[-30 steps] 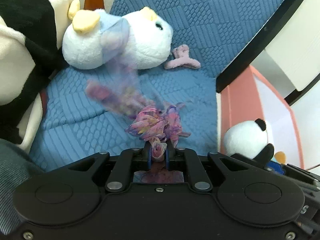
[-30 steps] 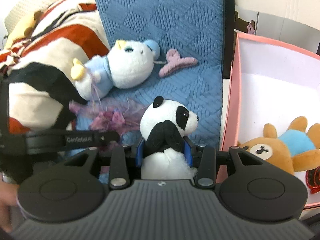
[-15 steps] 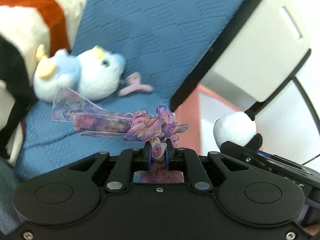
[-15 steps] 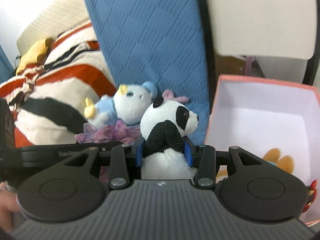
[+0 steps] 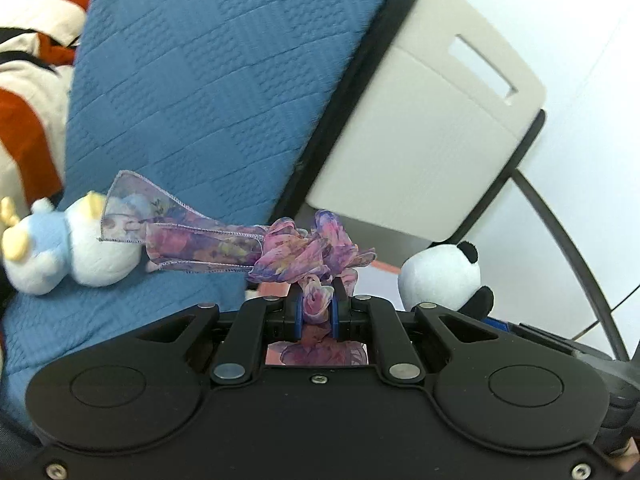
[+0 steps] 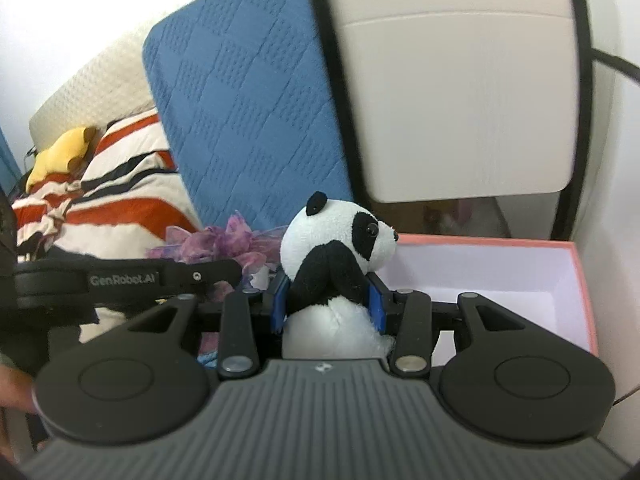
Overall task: Organize objects
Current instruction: 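Carry the panda toward the pink box while the left gripper lifts the ribbon bow, then open both grippers to drop the panda and ribbon bow into the box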
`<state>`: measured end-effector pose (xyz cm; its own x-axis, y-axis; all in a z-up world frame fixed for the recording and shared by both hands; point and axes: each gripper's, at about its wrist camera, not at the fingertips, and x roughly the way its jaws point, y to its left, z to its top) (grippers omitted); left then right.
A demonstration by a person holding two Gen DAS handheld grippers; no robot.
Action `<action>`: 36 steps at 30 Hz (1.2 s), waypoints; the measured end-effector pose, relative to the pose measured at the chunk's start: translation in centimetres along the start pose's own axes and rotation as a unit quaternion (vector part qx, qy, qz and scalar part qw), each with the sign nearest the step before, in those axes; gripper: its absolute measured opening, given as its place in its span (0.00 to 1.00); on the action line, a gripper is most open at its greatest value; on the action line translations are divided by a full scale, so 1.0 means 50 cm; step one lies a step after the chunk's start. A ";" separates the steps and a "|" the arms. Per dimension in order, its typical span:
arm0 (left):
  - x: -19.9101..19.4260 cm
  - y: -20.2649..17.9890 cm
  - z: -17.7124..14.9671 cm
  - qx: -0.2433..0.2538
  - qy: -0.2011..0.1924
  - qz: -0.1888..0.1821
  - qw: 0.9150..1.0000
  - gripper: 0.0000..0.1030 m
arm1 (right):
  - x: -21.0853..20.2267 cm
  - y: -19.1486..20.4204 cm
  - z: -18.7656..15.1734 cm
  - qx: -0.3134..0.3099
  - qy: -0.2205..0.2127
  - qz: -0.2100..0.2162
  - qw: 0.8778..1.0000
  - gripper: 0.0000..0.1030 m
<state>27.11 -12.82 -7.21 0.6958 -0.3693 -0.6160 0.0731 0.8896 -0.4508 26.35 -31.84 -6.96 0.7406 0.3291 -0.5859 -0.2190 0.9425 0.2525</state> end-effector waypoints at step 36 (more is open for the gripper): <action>0.311 -0.138 -0.180 0.007 0.158 -0.016 0.987 0.25 | 0.055 -0.332 -0.196 0.119 0.084 -0.091 0.985 0.44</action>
<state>30.99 -27.14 -19.50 0.4348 -0.4613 -0.7734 0.1029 0.8786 -0.4663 25.79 -46.01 -20.33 0.6334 0.1796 -0.7527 0.0785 0.9528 0.2934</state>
